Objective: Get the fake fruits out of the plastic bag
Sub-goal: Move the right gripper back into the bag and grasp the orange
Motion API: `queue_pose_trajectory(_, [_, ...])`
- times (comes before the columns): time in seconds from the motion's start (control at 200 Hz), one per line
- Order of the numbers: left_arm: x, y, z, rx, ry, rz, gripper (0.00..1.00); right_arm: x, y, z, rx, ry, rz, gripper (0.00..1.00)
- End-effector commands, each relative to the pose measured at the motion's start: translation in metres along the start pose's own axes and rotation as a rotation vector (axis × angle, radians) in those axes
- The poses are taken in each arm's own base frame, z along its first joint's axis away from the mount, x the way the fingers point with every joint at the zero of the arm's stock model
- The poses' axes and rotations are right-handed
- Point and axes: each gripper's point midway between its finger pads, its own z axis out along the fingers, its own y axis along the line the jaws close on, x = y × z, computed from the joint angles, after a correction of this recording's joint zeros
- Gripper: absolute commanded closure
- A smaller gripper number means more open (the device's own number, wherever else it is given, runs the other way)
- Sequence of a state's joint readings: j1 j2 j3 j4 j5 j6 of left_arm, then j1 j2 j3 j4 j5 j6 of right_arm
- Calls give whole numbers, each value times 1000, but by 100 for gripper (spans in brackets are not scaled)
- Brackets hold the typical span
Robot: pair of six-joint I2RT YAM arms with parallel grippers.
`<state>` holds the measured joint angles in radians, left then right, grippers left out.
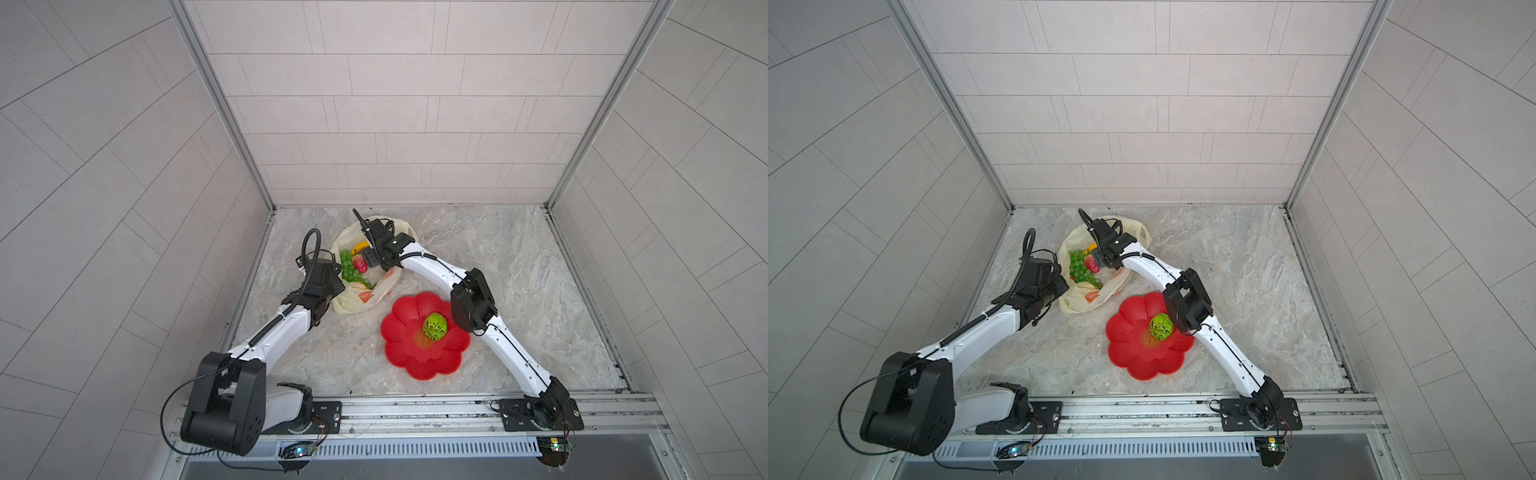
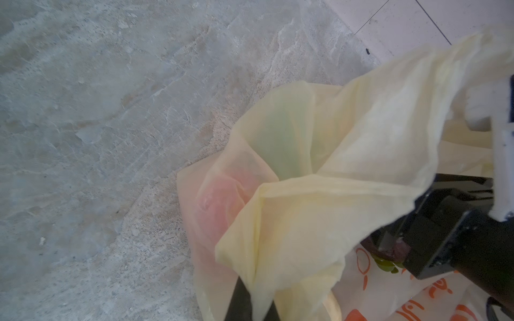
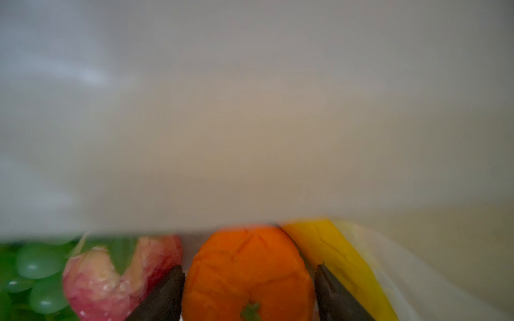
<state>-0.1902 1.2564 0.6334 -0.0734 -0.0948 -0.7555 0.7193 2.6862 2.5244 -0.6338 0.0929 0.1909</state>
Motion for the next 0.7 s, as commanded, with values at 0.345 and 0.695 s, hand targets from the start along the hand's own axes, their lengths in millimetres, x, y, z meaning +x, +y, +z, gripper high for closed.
queue_pose_trajectory(0.345, [1, 7, 0, -30, 2, 0, 100, -6, 0, -17, -4, 13, 7, 40])
queue_pose_trajectory(0.695, [8, 26, 7, -118, 24, -28, 100, -38, 25, -99, -70, -23, -15, 39])
